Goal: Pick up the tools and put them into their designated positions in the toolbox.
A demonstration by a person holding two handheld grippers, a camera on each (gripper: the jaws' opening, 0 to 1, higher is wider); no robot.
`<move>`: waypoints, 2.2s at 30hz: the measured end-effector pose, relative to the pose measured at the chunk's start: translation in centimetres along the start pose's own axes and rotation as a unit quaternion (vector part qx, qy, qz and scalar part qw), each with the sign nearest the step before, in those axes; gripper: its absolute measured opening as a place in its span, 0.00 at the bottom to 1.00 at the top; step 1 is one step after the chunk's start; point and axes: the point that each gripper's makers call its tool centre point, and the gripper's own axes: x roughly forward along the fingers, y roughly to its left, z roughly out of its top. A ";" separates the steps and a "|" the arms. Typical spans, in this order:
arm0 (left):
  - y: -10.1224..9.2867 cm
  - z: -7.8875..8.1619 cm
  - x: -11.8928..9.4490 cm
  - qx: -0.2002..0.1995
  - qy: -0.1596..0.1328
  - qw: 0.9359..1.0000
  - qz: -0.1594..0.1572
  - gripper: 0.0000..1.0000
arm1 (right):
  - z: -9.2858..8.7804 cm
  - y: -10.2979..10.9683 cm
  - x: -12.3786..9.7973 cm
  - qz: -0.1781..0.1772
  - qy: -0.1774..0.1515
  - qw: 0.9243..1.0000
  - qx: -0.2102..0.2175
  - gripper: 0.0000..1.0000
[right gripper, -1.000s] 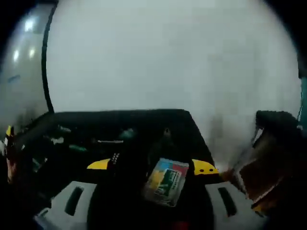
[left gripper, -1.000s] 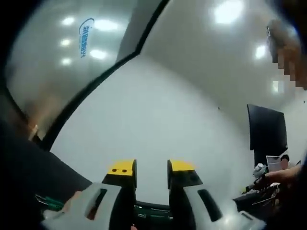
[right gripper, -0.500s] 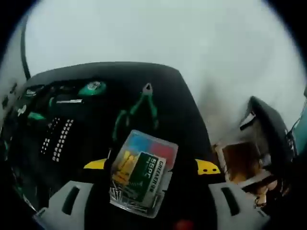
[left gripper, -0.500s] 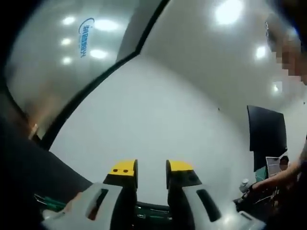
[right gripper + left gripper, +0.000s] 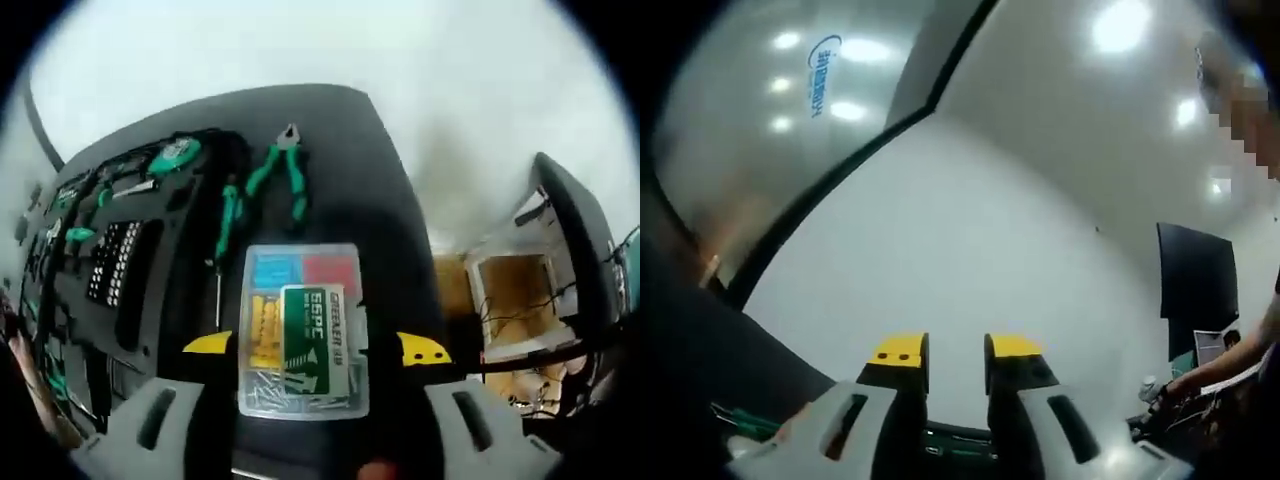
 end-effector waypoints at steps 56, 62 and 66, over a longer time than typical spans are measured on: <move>-0.1 0.2 -0.3 -0.026 -0.007 1.000 -0.004 0.22 | -7.4 21.2 -9.1 0.306 0.030 0.952 -0.002 0.50; -1.0 -1.2 0.1 0.021 0.031 0.999 -0.016 0.22 | -7.4 22.7 -10.2 0.283 -0.004 0.959 -0.027 0.49; -3.7 -5.1 0.6 0.094 0.115 0.988 -0.048 0.22 | -6.6 23.6 -10.2 0.256 -0.058 0.963 -0.068 0.49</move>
